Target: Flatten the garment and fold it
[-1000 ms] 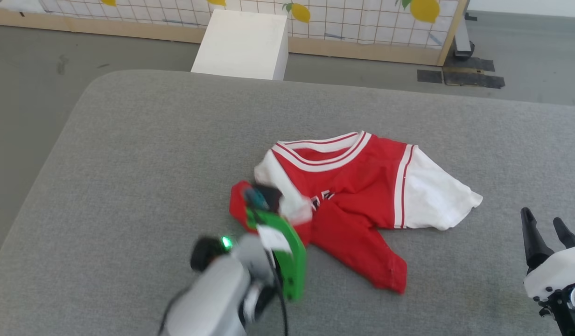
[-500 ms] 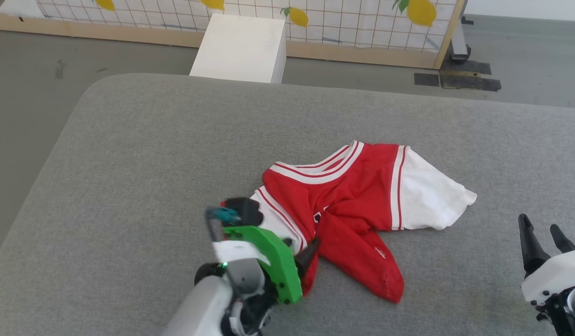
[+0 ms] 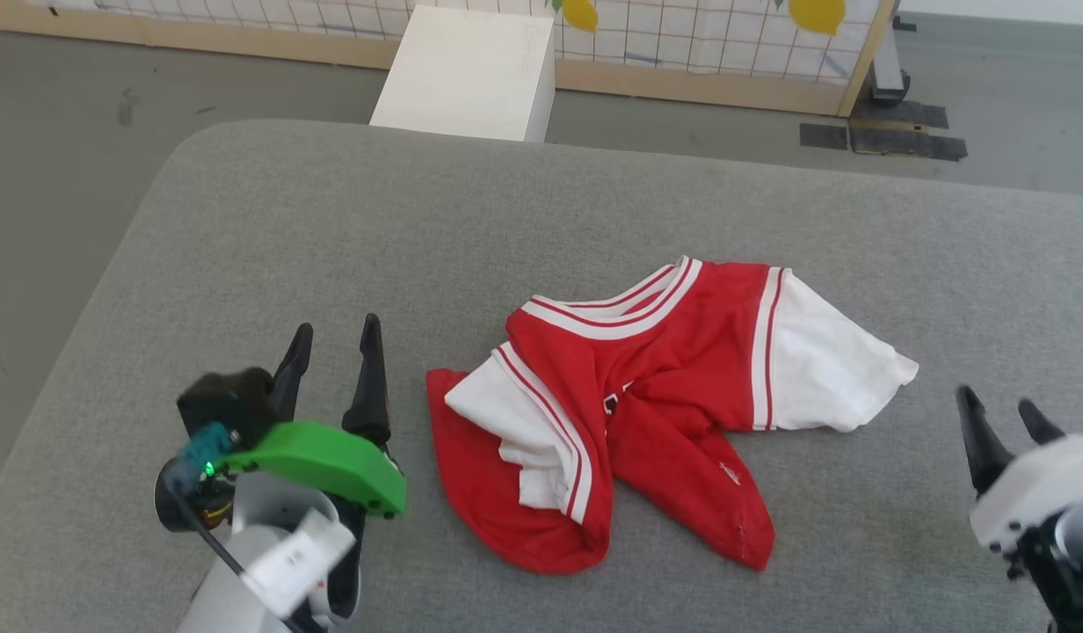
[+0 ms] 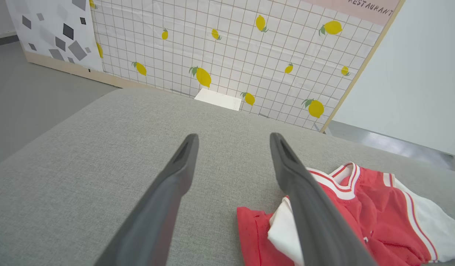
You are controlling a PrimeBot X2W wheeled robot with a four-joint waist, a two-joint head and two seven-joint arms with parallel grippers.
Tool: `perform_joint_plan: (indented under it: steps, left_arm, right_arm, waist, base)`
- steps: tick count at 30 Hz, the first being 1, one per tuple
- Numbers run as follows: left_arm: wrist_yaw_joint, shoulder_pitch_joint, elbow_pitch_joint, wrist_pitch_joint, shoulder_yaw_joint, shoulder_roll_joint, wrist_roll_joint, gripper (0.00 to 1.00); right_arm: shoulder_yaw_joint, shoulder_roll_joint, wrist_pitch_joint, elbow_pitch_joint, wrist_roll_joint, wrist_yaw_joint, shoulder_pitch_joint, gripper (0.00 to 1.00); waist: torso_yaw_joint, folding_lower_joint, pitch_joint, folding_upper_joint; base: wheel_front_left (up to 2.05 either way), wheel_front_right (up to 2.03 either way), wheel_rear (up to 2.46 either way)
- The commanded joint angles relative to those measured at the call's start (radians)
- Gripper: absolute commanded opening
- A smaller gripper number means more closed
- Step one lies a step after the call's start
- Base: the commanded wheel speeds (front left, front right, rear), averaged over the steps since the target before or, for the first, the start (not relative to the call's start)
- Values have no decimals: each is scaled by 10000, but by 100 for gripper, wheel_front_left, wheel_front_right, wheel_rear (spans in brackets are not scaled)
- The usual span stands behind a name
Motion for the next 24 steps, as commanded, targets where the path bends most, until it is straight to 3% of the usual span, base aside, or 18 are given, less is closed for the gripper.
perform_joint_plan:
  steps: [1, 6, 13, 19, 24]
  left_arm:
    - [38, 196, 169, -390, -95, 25, 304, 100]
    - [58, 229, 735, -1849, -167, -75, 961, 100]
    - [-80, 58, 916, -2171, -138, -641, 1188, 100]
    - [-296, -62, 774, -2193, 58, -998, 1547, 100]
    - [-432, 44, 715, -2194, 283, -1198, 1768, 100]
  right_arm:
    - [144, -142, 173, 71, -119, -15, -358, 100]
    - [1009, -918, 1129, 743, -750, -15, -1421, 100]
    - [2448, -2033, 2613, 2159, -1666, -15, -2885, 100]
    - [3003, -2494, 3006, 3242, -2052, -15, -3588, 100]
    - [3524, -2494, 2957, 3808, -1908, -15, -3609, 100]
  waist:
    - [49, 0, 76, 0]
    - [133, 0, 373, 0]
    - [587, 0, 995, 0]
    - [958, 0, 1443, 0]
    - [1029, 0, 1596, 0]
  base:
    - [0, 0, 0]
    - [0, 0, 0]
    - [0, 0, 0]
    - [0, 0, 0]
    - [0, 0, 0]
